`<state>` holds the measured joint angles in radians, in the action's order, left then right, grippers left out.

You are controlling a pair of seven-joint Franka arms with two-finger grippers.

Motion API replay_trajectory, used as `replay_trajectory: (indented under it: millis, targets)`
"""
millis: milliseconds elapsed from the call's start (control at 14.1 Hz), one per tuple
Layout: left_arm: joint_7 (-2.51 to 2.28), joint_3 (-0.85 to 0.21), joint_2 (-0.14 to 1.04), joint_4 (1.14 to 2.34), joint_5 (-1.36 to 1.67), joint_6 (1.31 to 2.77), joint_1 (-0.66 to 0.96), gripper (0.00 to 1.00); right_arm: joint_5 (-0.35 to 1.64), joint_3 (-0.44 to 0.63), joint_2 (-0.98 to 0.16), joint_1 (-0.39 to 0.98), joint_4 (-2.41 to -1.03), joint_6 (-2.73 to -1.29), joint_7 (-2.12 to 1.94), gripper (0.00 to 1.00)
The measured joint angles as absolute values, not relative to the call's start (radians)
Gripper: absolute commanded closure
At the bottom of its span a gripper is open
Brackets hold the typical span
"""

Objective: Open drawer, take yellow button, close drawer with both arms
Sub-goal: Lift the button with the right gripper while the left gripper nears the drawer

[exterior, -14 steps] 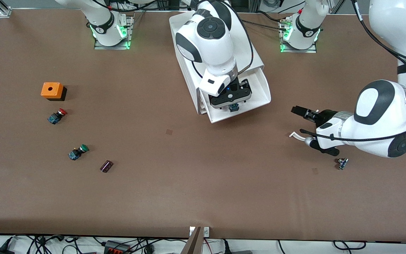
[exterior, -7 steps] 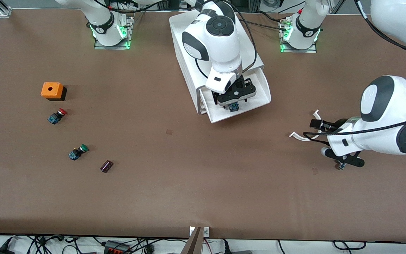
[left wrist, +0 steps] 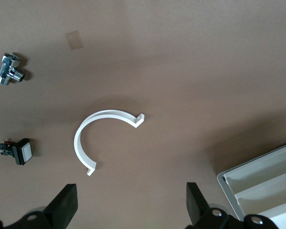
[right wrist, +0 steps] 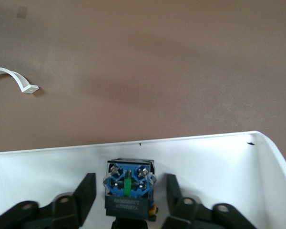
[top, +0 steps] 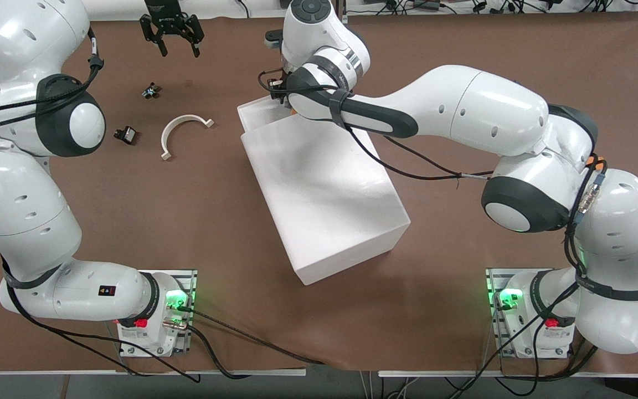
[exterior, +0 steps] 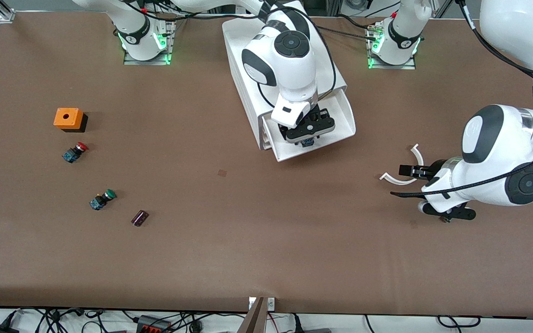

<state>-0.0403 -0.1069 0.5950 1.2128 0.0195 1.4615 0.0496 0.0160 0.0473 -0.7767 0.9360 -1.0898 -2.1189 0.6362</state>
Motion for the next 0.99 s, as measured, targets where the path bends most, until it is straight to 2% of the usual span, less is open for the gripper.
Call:
replay_trajectory:
  millis: [283,707,990]
  targets:
    - [-0.044,-0.105,0.597,1.213,0.020,1.462,0.048,0.00,0.016,0.054,-0.776,0.936,-1.071,-2.096,0.636,1.00]
    - [-0.052,-0.106,0.597,1.213,0.020,1.463,0.056,0.00,0.016,0.110,-0.746,0.905,-0.948,-1.952,0.638,1.00]
    - [-0.195,-0.113,0.603,1.216,0.046,1.521,0.104,0.00,0.015,0.152,-0.721,0.783,-0.946,-1.865,0.599,1.00]
